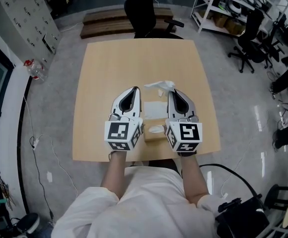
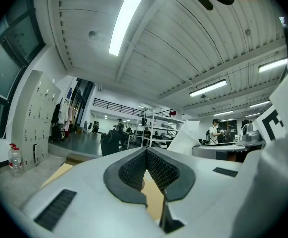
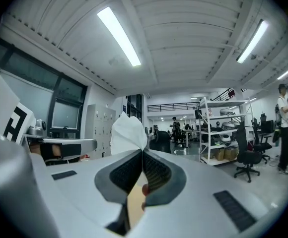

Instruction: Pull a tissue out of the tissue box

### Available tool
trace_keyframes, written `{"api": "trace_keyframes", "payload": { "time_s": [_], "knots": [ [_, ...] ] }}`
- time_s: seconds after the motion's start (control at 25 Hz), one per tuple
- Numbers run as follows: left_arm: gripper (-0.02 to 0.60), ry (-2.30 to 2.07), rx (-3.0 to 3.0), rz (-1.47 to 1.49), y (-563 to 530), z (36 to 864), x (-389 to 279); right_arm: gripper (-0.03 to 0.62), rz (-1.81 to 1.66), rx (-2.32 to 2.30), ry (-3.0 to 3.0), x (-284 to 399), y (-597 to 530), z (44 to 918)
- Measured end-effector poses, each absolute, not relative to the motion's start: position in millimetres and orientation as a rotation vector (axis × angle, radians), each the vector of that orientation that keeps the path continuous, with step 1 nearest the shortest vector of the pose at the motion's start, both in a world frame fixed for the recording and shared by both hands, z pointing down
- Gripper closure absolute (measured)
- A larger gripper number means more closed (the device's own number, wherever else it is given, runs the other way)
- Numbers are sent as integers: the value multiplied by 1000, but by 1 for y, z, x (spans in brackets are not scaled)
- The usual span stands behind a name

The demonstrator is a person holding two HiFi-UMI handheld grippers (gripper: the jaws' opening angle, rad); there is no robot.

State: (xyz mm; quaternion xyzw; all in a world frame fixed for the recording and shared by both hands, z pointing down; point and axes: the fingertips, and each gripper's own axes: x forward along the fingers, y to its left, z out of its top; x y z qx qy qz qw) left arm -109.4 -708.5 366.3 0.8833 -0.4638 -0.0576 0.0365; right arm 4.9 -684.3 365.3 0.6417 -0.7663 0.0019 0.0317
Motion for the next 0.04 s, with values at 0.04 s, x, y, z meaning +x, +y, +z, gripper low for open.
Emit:
{"api": "trace_keyframes", "payload": {
  "time_s": [0.04],
  "knots": [
    [589,-1426,2709,-177,-711,366,-111,588,1,1968,-2359,4,-686,365]
  ]
}}
